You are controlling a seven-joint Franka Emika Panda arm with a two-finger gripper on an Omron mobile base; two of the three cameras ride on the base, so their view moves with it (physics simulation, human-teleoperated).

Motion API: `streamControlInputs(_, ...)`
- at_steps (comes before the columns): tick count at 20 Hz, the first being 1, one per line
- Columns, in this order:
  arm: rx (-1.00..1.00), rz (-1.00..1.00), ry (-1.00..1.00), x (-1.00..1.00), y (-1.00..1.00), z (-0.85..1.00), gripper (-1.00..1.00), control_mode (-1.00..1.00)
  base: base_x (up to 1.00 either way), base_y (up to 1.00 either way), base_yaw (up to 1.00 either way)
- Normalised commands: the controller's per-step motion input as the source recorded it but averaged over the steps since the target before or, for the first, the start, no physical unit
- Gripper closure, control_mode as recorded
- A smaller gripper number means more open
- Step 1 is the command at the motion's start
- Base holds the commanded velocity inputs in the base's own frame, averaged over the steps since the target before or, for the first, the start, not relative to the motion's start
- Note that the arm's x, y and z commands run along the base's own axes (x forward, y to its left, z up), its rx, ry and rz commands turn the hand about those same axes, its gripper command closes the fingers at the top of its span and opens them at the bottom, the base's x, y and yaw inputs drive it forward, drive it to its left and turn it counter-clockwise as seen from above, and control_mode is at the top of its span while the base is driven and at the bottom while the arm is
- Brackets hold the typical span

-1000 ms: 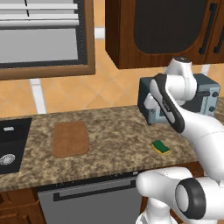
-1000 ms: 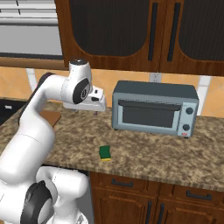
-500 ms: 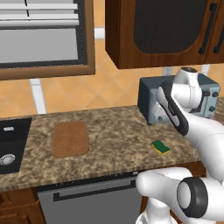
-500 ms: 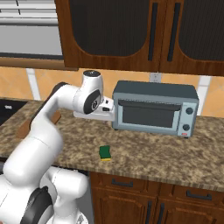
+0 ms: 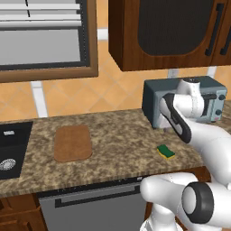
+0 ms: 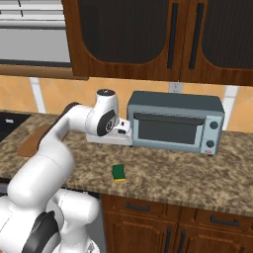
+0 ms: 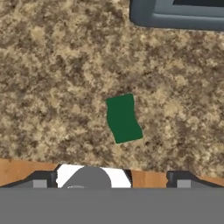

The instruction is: Pick up the sponge from the counter and clean the cutting board by briefly scrubbing or pressing down on the cutting board. Once finished, release the sponge.

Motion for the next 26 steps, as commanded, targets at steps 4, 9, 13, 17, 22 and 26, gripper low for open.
streamControlInputs(4,-0.02,0.0,0.1,0.0,-0.06,-0.23,-1.0,-1.0,0.0,0.0,0.0)
streamControlInputs(9,0.0,0.0,0.03,0.01,-0.13,-0.22,-1.0,-1.0,0.0,0.0,0.0)
streamControlInputs(13,0.0,0.0,0.02,0.01,-0.06,-0.19,-1.0,-1.0,0.0,0.0,0.0)
streamControlInputs(17,0.0,0.0,0.01,0.01,0.0,-0.2,-1.0,-1.0,0.0,0.0,0.0)
streamControlInputs(22,0.0,0.0,0.0,0.01,0.0,-0.11,-1.0,-1.0,0.0,0.0,0.0)
streamControlInputs(26,0.0,0.0,0.0,0.04,0.0,-0.13,-1.0,-1.0,0.0,0.0,0.0)
